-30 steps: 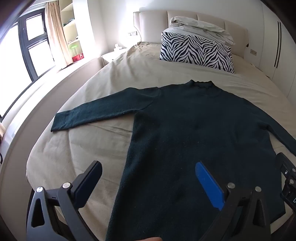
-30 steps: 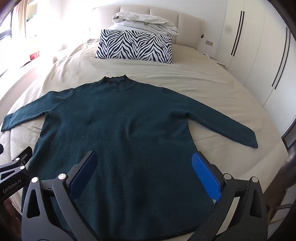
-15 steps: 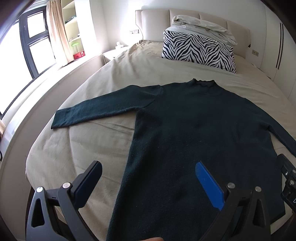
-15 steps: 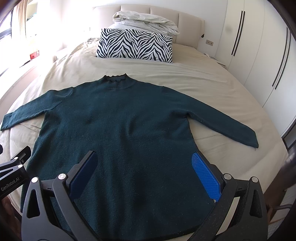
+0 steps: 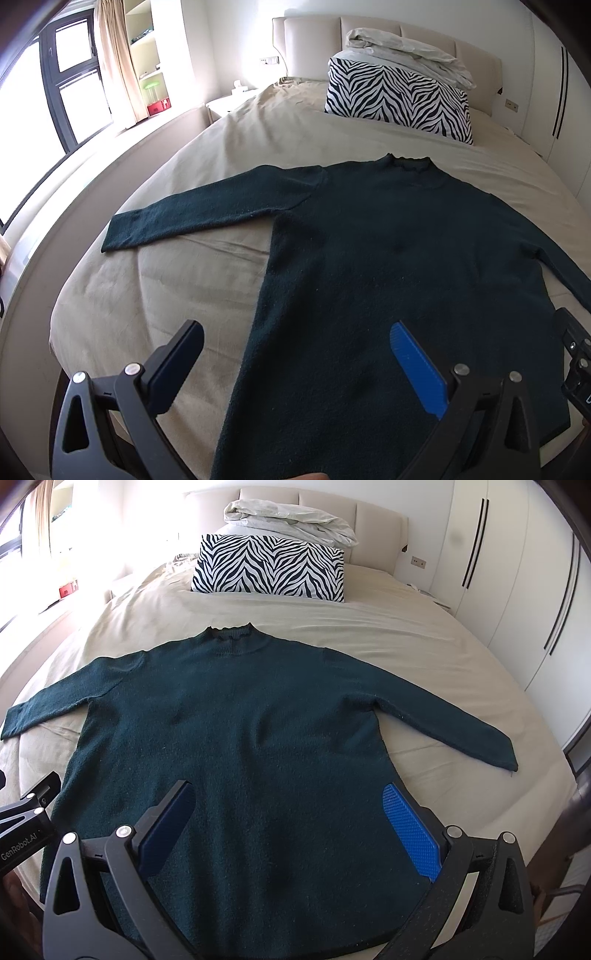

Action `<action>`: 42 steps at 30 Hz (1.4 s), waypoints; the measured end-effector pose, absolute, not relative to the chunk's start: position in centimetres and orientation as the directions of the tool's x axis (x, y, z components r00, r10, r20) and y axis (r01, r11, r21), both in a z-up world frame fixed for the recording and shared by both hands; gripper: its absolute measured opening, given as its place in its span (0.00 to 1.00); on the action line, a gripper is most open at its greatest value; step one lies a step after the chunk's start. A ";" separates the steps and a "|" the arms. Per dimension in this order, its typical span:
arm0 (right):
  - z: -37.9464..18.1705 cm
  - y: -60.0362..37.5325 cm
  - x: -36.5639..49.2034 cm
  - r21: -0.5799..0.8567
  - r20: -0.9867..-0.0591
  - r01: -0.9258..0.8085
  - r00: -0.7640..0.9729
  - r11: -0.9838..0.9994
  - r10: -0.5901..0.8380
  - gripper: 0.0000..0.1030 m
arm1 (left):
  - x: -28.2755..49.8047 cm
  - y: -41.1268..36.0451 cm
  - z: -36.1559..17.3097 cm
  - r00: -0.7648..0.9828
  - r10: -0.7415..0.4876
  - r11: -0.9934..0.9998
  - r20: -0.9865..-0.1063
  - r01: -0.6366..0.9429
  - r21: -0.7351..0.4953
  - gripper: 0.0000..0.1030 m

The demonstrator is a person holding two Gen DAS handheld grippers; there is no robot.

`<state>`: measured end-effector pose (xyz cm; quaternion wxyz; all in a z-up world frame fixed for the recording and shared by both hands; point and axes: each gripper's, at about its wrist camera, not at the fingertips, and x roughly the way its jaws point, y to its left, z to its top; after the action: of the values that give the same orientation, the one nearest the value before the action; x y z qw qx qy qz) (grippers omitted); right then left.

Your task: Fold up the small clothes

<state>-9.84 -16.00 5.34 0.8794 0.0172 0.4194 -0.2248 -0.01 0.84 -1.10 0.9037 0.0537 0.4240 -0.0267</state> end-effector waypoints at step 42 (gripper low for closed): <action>4.8 -16.2 -9.6 -0.152 -0.754 0.409 0.541 0.900 -0.373 1.00 | 0.0 1.1 -1.5 0.666 0.029 0.995 -0.746 0.051 0.085 1.00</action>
<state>-9.57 -16.19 4.81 0.8774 0.0212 0.4242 -0.2230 -0.01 1.12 -1.46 0.9113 0.0494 0.4088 -0.0061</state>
